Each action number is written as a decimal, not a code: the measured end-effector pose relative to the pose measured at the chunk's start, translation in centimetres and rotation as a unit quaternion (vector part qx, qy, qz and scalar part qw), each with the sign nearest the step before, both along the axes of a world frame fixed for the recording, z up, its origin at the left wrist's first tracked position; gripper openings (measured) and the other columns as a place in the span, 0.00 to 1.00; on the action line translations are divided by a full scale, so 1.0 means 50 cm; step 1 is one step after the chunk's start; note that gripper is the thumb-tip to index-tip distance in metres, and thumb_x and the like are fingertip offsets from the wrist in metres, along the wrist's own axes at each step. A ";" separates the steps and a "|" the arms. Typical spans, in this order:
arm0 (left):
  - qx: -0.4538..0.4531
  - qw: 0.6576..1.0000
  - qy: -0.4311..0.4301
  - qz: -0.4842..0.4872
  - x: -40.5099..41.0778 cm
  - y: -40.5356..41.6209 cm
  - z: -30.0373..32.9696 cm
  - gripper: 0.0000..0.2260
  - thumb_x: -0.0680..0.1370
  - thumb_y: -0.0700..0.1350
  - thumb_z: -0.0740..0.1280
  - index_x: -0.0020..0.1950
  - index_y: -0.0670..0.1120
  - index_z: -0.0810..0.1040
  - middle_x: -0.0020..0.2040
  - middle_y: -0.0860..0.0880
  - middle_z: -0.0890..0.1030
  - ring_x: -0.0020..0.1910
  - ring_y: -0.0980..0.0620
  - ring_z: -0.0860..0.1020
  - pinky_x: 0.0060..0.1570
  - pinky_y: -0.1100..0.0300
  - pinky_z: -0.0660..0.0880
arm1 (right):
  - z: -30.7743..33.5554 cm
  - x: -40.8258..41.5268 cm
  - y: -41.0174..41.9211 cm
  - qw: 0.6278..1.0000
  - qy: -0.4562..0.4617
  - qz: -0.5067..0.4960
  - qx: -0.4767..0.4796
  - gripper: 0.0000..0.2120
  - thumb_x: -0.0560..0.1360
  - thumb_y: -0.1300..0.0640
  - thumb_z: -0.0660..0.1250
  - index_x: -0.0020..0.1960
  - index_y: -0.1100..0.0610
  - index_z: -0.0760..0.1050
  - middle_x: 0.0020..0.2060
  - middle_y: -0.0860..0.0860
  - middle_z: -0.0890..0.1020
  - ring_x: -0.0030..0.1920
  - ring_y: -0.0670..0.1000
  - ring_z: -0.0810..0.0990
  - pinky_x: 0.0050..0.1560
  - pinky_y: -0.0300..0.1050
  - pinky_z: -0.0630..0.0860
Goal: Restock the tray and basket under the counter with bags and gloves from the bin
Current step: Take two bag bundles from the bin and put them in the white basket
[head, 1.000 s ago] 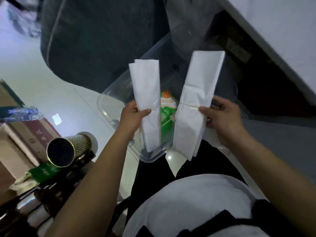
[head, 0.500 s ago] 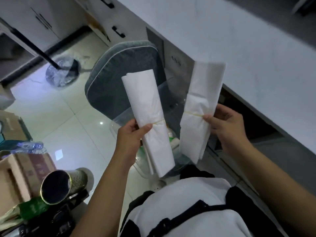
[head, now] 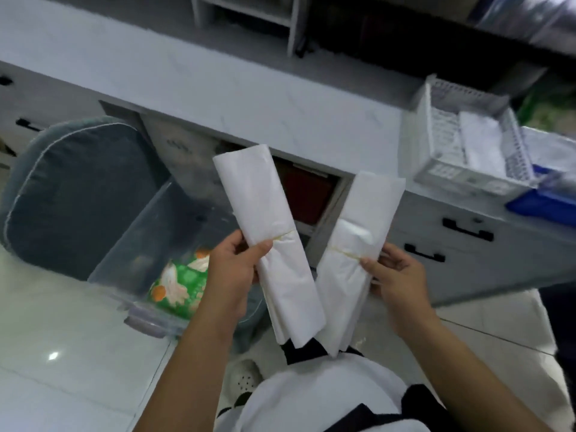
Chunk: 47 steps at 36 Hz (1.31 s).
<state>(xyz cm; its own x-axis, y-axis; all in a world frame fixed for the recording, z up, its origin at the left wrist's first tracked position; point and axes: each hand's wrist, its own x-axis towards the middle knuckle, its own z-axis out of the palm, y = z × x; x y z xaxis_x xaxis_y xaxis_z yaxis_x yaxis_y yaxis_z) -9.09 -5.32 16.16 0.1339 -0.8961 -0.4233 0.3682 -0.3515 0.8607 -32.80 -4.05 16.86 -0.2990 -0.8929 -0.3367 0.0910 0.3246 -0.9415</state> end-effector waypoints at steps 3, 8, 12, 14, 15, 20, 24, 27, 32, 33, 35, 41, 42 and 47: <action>0.000 1.000 0.005 -0.021 -0.047 -0.007 0.014 0.11 0.76 0.34 0.69 0.55 0.45 0.82 0.45 0.52 0.87 0.40 0.55 0.84 0.38 0.57 0.81 | 0.008 -0.051 0.033 0.998 -0.015 -0.052 -0.015 0.14 0.74 0.68 0.70 0.55 0.55 0.81 0.45 0.51 0.87 0.44 0.52 0.86 0.37 0.43 0.81; 0.004 0.999 0.005 -0.053 -0.118 -0.028 0.041 0.11 0.76 0.33 0.68 0.54 0.46 0.82 0.47 0.50 0.87 0.42 0.52 0.85 0.39 0.56 0.83 | 0.017 -0.132 0.041 0.992 -0.039 -0.113 -0.039 0.15 0.74 0.67 0.70 0.57 0.53 0.80 0.46 0.49 0.87 0.45 0.51 0.86 0.38 0.46 0.82; 0.005 0.998 -0.006 -0.060 -0.183 -0.069 0.055 0.13 0.76 0.33 0.68 0.59 0.45 0.81 0.51 0.47 0.86 0.48 0.46 0.85 0.43 0.52 0.83 | 0.019 -0.202 0.012 0.987 -0.067 -0.134 -0.053 0.14 0.74 0.66 0.71 0.54 0.50 0.81 0.47 0.49 0.87 0.47 0.53 0.86 0.43 0.49 0.83; 0.002 0.998 -0.013 -0.063 -0.225 -0.095 0.059 0.13 0.76 0.34 0.68 0.58 0.46 0.82 0.51 0.48 0.86 0.49 0.46 0.85 0.41 0.53 0.83 | 0.024 -0.241 -0.008 0.985 -0.081 -0.141 -0.057 0.13 0.74 0.66 0.71 0.53 0.50 0.81 0.47 0.49 0.87 0.48 0.52 0.86 0.41 0.46 0.83; 0.003 0.998 -0.017 -0.065 -0.249 -0.109 0.061 0.13 0.76 0.34 0.68 0.58 0.46 0.82 0.51 0.48 0.86 0.48 0.46 0.85 0.39 0.55 0.82 | 0.028 -0.263 -0.017 0.984 -0.085 -0.144 -0.058 0.13 0.74 0.66 0.71 0.52 0.49 0.81 0.47 0.48 0.87 0.48 0.52 0.86 0.41 0.47 0.83; 0.016 0.998 -0.011 -0.067 -0.366 -0.179 0.063 0.17 0.75 0.36 0.71 0.64 0.45 0.80 0.54 0.47 0.86 0.50 0.46 0.85 0.36 0.59 0.80 | 0.046 -0.391 -0.060 0.979 -0.108 -0.161 -0.068 0.15 0.73 0.65 0.72 0.56 0.51 0.80 0.48 0.49 0.87 0.48 0.52 0.86 0.43 0.52 0.84; 0.017 0.999 -0.021 -0.034 -0.452 -0.223 0.049 0.18 0.75 0.35 0.70 0.65 0.44 0.79 0.53 0.45 0.86 0.48 0.47 0.84 0.36 0.58 0.79 | 0.052 -0.491 -0.094 0.974 -0.149 -0.158 -0.068 0.14 0.71 0.65 0.71 0.55 0.54 0.80 0.48 0.51 0.87 0.45 0.53 0.86 0.38 0.50 0.84; 0.022 0.999 -0.031 -0.006 -0.499 -0.253 0.036 0.19 0.76 0.34 0.70 0.66 0.43 0.78 0.53 0.44 0.85 0.50 0.46 0.83 0.43 0.55 0.79 | 0.051 -0.554 -0.124 0.975 -0.158 -0.139 -0.066 0.12 0.71 0.64 0.71 0.52 0.54 0.81 0.48 0.51 0.87 0.44 0.52 0.86 0.37 0.49 0.84; 0.022 0.999 -0.039 0.018 -0.536 -0.282 0.016 0.18 0.76 0.32 0.69 0.66 0.41 0.78 0.50 0.45 0.86 0.47 0.48 0.83 0.44 0.55 0.80 | 0.049 -0.620 -0.184 0.979 -0.170 -0.096 -0.063 0.16 0.68 0.62 0.71 0.56 0.55 0.80 0.50 0.52 0.86 0.46 0.53 0.86 0.44 0.54 0.83; 0.023 0.999 -0.044 0.021 -0.537 -0.286 0.012 0.18 0.76 0.32 0.69 0.66 0.41 0.78 0.50 0.46 0.86 0.46 0.49 0.84 0.44 0.56 0.81 | 0.048 -0.626 -0.195 0.979 -0.171 -0.092 -0.063 0.17 0.69 0.63 0.71 0.57 0.55 0.80 0.50 0.52 0.86 0.46 0.53 0.86 0.44 0.55 0.83; 0.028 0.998 -0.054 0.027 -0.535 -0.295 0.007 0.19 0.76 0.32 0.69 0.66 0.41 0.78 0.50 0.46 0.86 0.46 0.49 0.84 0.43 0.58 0.82 | 0.047 -0.635 -0.214 0.979 -0.171 -0.087 -0.064 0.16 0.71 0.64 0.70 0.58 0.54 0.80 0.50 0.51 0.86 0.46 0.53 0.86 0.43 0.55 0.84; 0.039 0.995 -0.096 -0.009 -0.505 -0.378 -0.007 0.15 0.74 0.33 0.71 0.61 0.43 0.81 0.48 0.44 0.87 0.44 0.48 0.85 0.36 0.58 0.81 | 0.039 -0.649 -0.259 0.974 -0.189 -0.105 -0.069 0.15 0.69 0.62 0.72 0.56 0.55 0.81 0.51 0.53 0.86 0.47 0.54 0.86 0.38 0.48 0.83; 0.046 0.993 -0.110 -0.026 -0.501 -0.399 -0.009 0.15 0.74 0.34 0.72 0.60 0.44 0.81 0.48 0.44 0.87 0.43 0.47 0.85 0.36 0.57 0.81 | 0.040 -0.650 -0.266 0.974 -0.188 -0.109 -0.070 0.15 0.70 0.62 0.71 0.56 0.55 0.81 0.51 0.52 0.86 0.46 0.53 0.85 0.38 0.48 0.83; 0.072 0.983 -0.137 -0.095 -0.501 -0.508 -0.032 0.17 0.72 0.37 0.74 0.59 0.49 0.83 0.48 0.42 0.87 0.45 0.41 0.85 0.46 0.44 0.82 | 0.060 -0.648 -0.295 0.972 -0.181 -0.130 -0.079 0.18 0.68 0.60 0.71 0.58 0.54 0.81 0.51 0.50 0.86 0.46 0.52 0.86 0.41 0.50 0.83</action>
<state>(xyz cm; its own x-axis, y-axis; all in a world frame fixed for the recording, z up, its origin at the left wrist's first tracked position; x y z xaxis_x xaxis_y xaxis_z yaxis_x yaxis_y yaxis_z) -34.14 -30.72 14.58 0.0975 -0.8494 -0.5187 0.0451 -0.5169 0.8548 -65.21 -18.79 19.87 -0.4082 -0.8523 -0.3272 0.4858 0.1007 -0.8683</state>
